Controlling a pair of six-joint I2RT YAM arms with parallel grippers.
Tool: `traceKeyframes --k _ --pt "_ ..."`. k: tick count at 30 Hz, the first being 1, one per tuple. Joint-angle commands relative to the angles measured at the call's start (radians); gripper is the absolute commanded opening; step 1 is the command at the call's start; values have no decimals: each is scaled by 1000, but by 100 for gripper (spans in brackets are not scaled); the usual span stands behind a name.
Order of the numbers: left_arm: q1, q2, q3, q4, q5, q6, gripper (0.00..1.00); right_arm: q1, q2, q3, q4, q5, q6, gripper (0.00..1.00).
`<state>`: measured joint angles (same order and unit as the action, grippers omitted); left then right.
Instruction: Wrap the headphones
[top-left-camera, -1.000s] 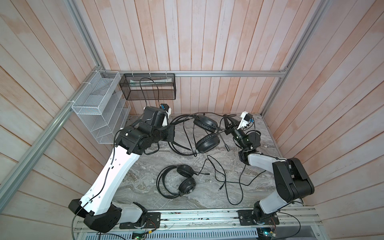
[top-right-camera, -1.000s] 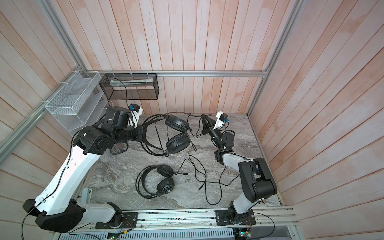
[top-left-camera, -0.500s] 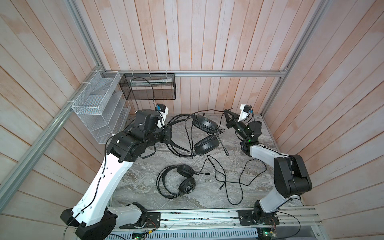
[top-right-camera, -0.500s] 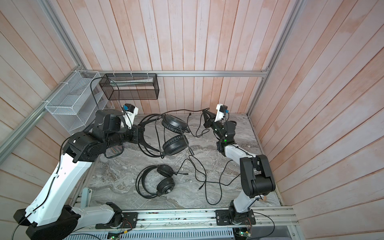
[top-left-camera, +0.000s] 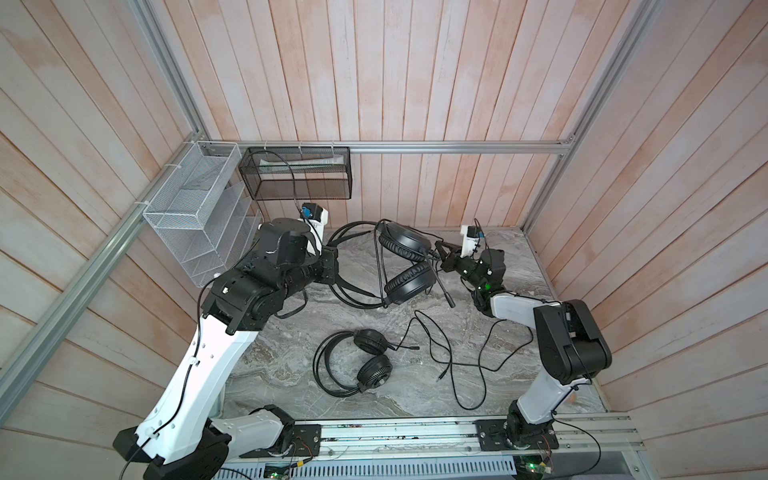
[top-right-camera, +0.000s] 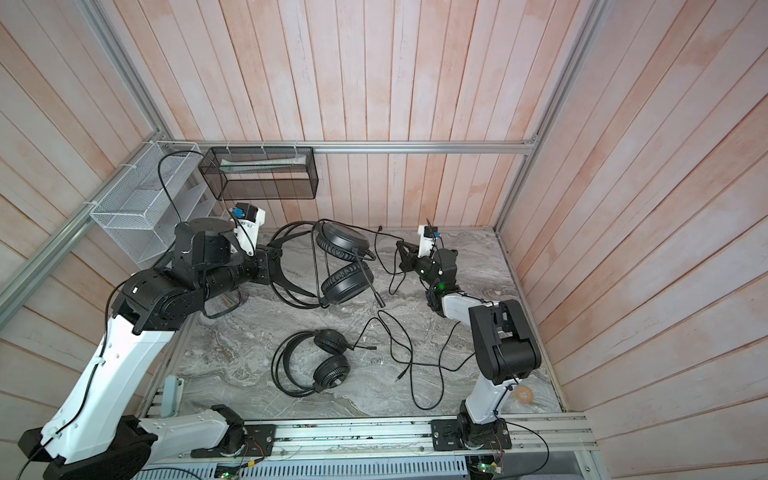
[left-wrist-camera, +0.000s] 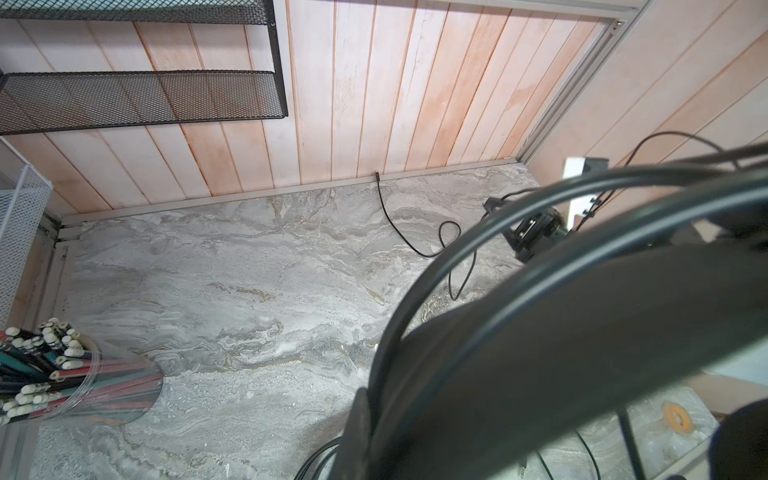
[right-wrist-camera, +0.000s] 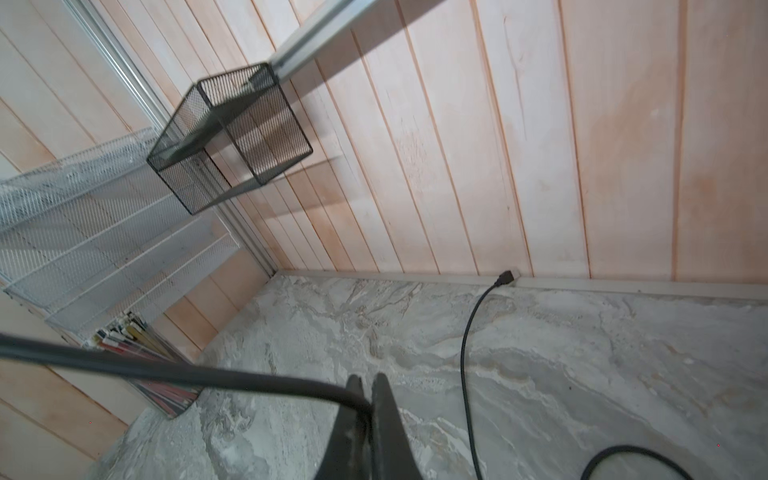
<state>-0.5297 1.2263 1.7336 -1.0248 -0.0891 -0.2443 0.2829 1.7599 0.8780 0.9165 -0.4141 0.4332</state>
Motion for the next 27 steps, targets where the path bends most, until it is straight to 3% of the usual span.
traceKeyframes --k 1,5,10,16,20,24,27 --pt "36 -20 62 108 -7 -77 0 60 33 -26 -67 53 -74 0" --pt "80 8 88 127 2 -113 0 193 10 -58 -85 116 -157 0" --pt "104 77 117 138 -91 -143 0 312 -66 -122 -83 208 -220 0" --pt "165 179 126 184 -137 -178 0 474 -177 -116 -267 378 -412 0" --pt "185 250 156 193 -246 -179 0 520 -264 -136 -352 416 -461 0" --pt "204 309 167 220 -251 -208 0 579 -287 -110 -489 420 -512 0" --pt "204 357 171 214 -274 -208 0 647 -304 -91 -556 502 -570 0"
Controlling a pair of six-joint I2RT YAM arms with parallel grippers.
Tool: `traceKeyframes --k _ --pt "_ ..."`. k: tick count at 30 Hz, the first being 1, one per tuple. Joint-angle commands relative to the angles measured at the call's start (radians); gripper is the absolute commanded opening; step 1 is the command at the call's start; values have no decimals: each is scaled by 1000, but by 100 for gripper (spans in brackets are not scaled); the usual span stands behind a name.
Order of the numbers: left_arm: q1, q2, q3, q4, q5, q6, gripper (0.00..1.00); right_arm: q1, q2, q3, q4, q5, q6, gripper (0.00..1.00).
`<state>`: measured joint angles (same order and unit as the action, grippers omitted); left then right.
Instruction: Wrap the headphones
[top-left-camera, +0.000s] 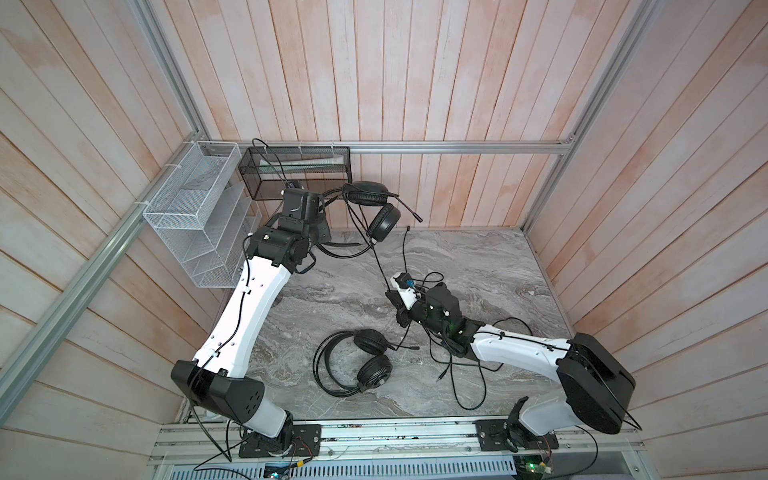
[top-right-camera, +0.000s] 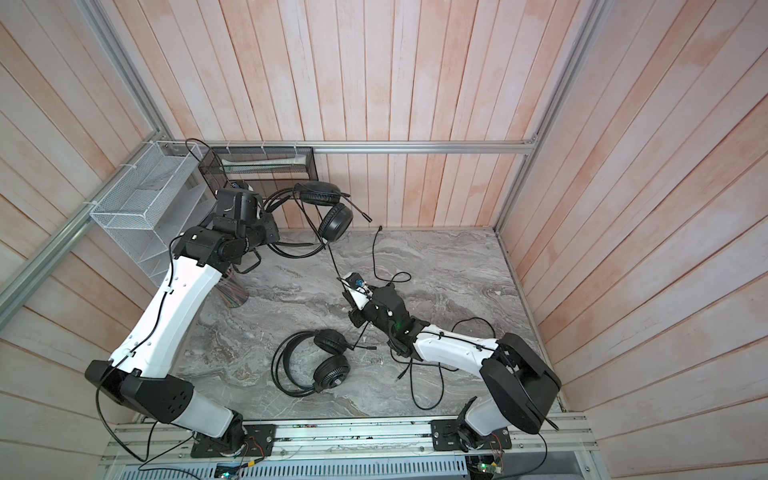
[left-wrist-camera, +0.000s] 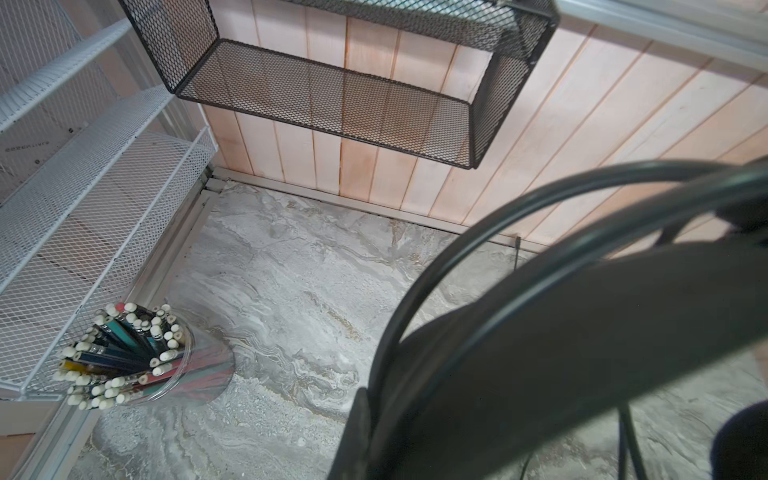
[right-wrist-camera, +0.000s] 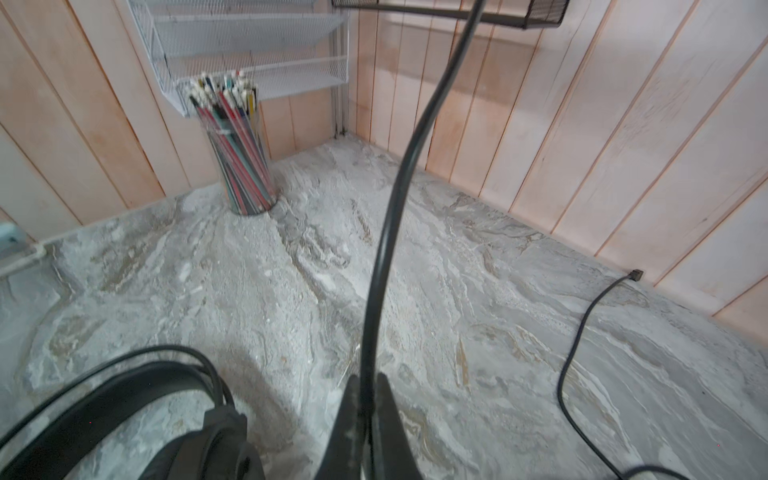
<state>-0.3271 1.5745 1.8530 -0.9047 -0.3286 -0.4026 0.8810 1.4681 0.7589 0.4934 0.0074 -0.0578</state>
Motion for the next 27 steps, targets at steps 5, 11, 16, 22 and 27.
traceKeyframes --k 5,11,16,22,27 --pt "14 38 -20 118 -39 -52 0 87 -40 78 -251 113 -102 0" --pt "13 29 -174 159 -62 -25 0 133 -109 171 -355 231 -146 0" --pt "8 9 -312 186 -83 -9 0 156 -111 278 -477 286 -195 0" --pt "-79 16 -405 166 -119 31 0 176 -105 341 -488 487 -300 0" --pt "-143 7 -470 142 -109 53 0 176 -87 362 -408 657 -393 0"
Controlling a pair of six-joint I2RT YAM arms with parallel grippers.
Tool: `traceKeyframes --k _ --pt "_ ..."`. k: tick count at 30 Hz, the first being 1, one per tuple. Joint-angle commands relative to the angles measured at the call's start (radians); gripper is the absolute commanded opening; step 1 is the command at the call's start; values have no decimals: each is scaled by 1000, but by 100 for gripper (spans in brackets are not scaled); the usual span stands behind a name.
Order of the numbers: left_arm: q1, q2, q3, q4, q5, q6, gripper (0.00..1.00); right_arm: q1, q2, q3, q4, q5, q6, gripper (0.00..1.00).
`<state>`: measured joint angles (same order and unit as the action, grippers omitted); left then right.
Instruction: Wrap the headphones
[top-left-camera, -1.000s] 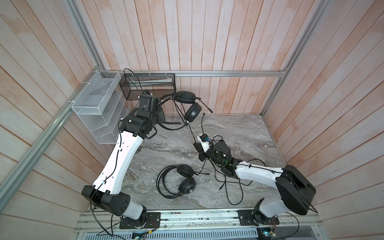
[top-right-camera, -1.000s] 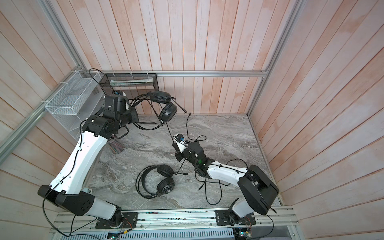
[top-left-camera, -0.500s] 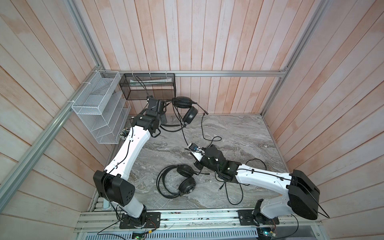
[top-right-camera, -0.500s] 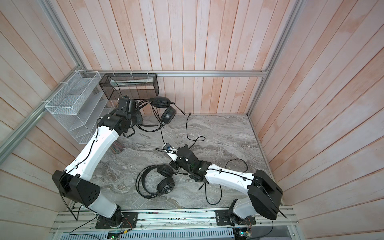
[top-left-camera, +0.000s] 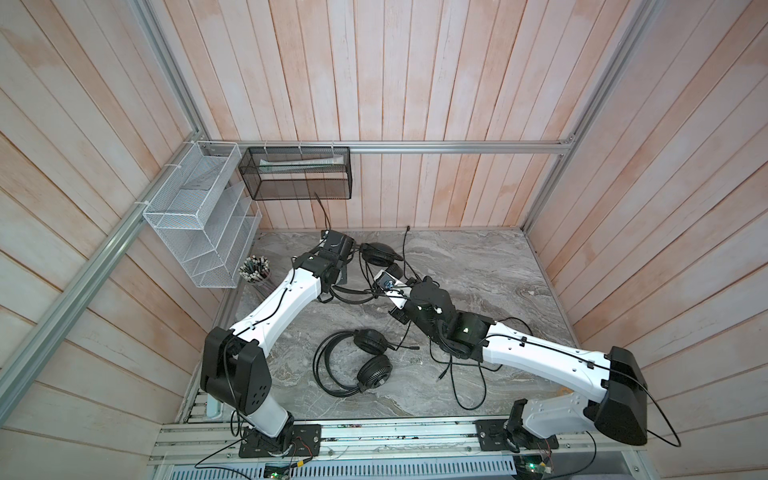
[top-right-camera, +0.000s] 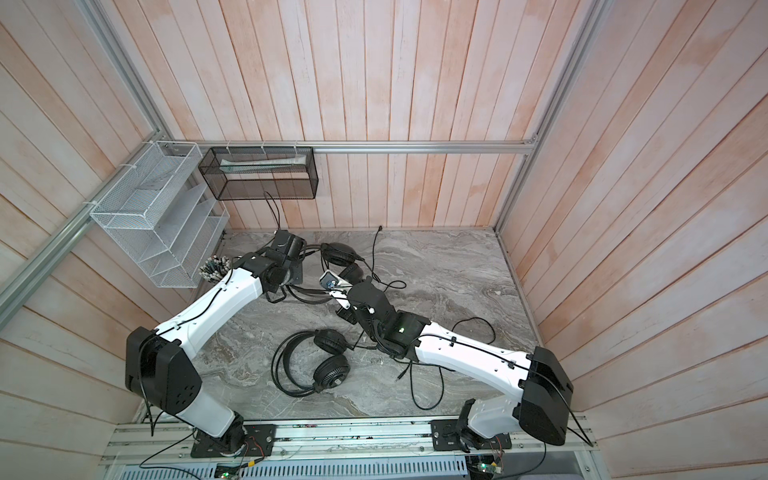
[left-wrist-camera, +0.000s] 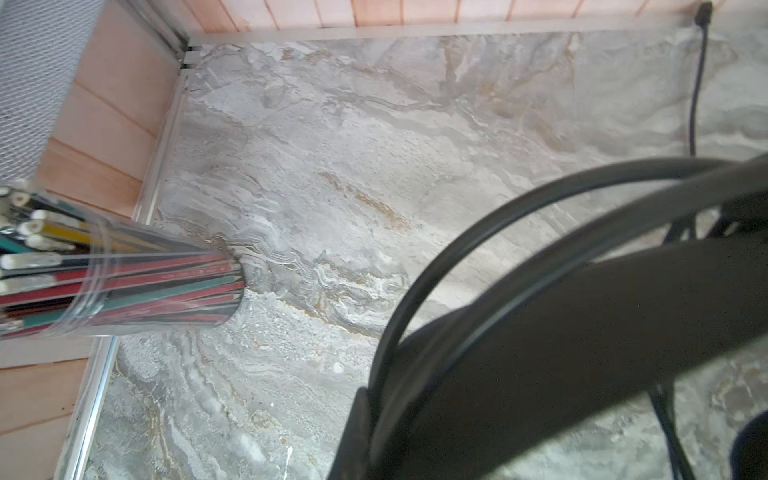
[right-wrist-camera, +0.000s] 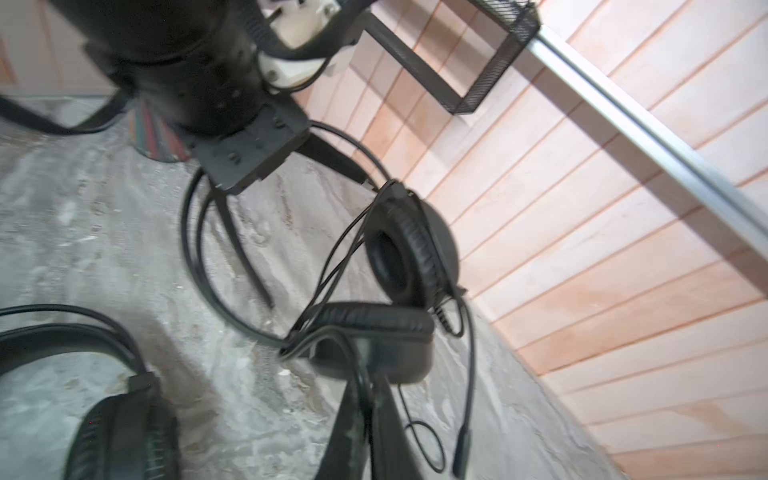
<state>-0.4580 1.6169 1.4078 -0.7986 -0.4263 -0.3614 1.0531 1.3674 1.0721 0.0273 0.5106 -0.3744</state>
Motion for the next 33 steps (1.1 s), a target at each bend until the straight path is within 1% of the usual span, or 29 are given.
traceKeyframes --k 1,3,6,12,16,20,22,24,27,30,33 --pt "-21 -41 -38 33 -1 13 0 4 22 52 82 185 -95 0" --pt "-35 -51 -64 32 13 19 0 4 36 60 116 217 -122 0" --pt "-49 -60 -93 35 52 27 0 3 52 79 162 223 -149 0" --pt "-65 -83 -142 46 111 29 0 -2 104 99 275 236 -213 13" --pt "-66 -100 -164 55 147 28 0 -19 141 125 288 224 -221 15" --pt "-67 -128 -191 68 167 33 0 -22 148 132 302 217 -237 22" --pt "-66 -141 -202 73 180 35 0 -26 144 134 308 218 -240 23" --pt "-67 -150 -211 77 185 34 0 -34 134 132 309 207 -223 24" --pt "-65 -172 -212 79 193 27 0 -47 108 115 292 160 -177 27" --pt "-65 -199 -206 87 227 22 0 -52 93 95 272 116 -144 27" --pt "-65 -210 -186 78 264 14 0 -59 81 103 221 101 -89 28"
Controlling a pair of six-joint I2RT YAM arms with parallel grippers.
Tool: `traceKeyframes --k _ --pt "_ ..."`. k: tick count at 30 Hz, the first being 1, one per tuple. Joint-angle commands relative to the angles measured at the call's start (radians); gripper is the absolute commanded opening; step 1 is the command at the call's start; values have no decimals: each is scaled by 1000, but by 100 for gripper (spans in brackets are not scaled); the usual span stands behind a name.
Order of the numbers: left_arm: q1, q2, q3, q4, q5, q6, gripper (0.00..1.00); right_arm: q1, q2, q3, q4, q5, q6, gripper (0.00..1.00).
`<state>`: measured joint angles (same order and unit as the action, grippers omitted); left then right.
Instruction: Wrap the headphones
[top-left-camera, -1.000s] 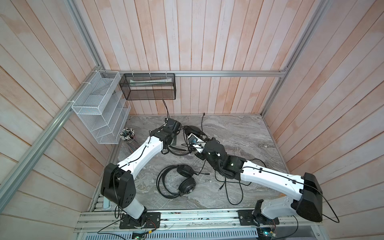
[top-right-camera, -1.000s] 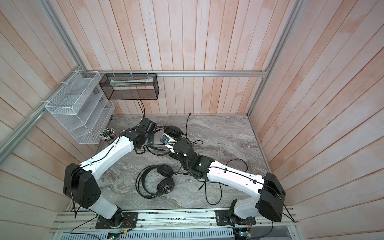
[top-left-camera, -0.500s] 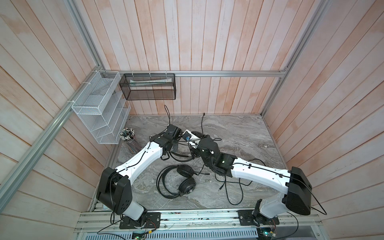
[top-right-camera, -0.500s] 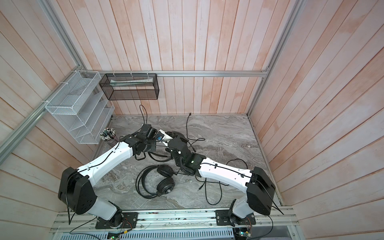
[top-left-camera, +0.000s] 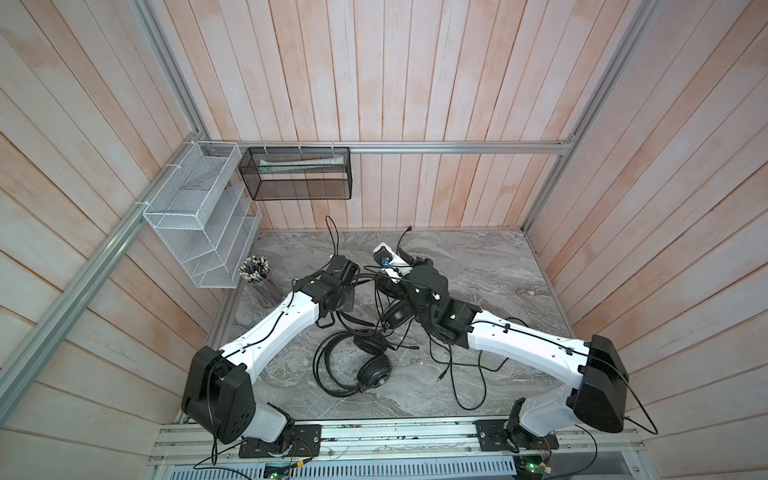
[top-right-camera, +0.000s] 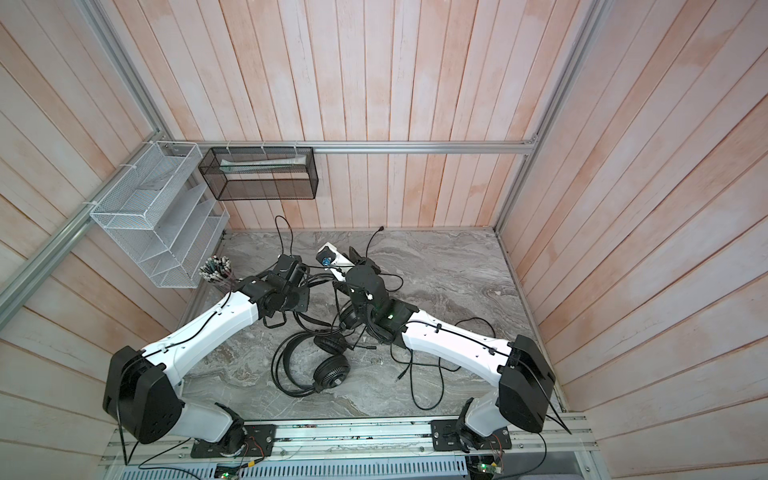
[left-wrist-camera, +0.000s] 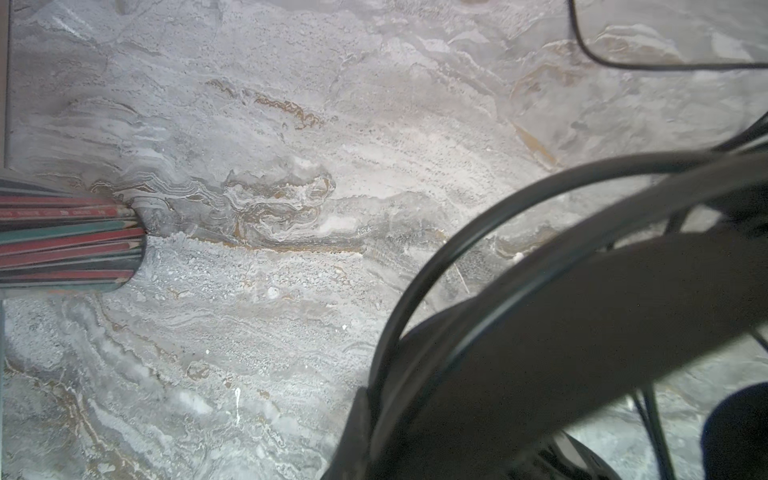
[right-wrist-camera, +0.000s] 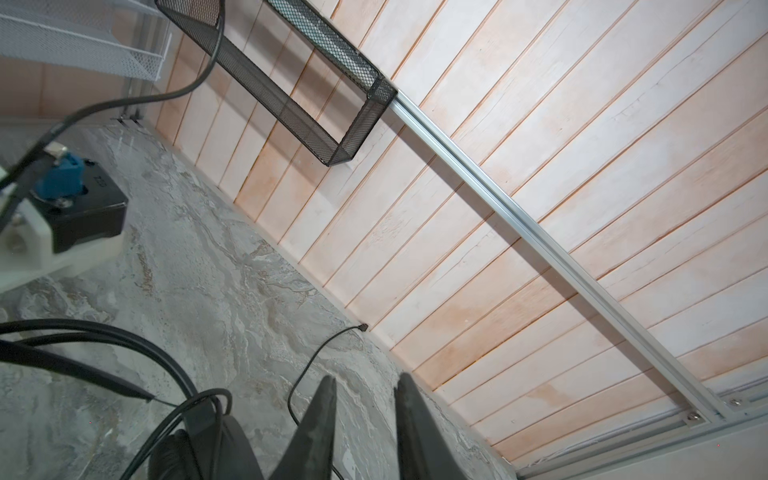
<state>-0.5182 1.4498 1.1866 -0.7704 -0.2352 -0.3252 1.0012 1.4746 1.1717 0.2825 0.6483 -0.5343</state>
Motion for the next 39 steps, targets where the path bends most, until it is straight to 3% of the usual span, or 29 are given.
traceKeyframes --k 1,3,5,7,11,16,20,23,28,39 --pt "-3 -47 43 40 85 -24 0 -7 -46 -3 -53 -41 102 29" --pt "5 -61 56 25 112 -29 0 -27 -118 -38 -82 -96 192 35" --pt "16 -84 61 18 141 -34 0 -74 -225 -109 -77 -199 300 54" --pt "29 -103 63 16 177 -36 0 -146 -322 -173 -66 -290 385 61" --pt "64 -124 78 2 245 -42 0 -245 -498 -307 -40 -388 470 65" --pt "128 -155 110 -11 321 -46 0 -254 -705 -557 117 -437 598 68" --pt "133 -154 153 -36 330 -41 0 -260 -766 -768 306 -476 705 70" --pt "133 -152 174 -46 348 -42 0 -262 -702 -875 491 -531 762 75" --pt "133 -155 192 -56 355 -47 0 -261 -434 -864 714 -628 764 75" --pt "133 -172 213 -84 352 -53 0 -304 54 -614 901 -664 697 73"
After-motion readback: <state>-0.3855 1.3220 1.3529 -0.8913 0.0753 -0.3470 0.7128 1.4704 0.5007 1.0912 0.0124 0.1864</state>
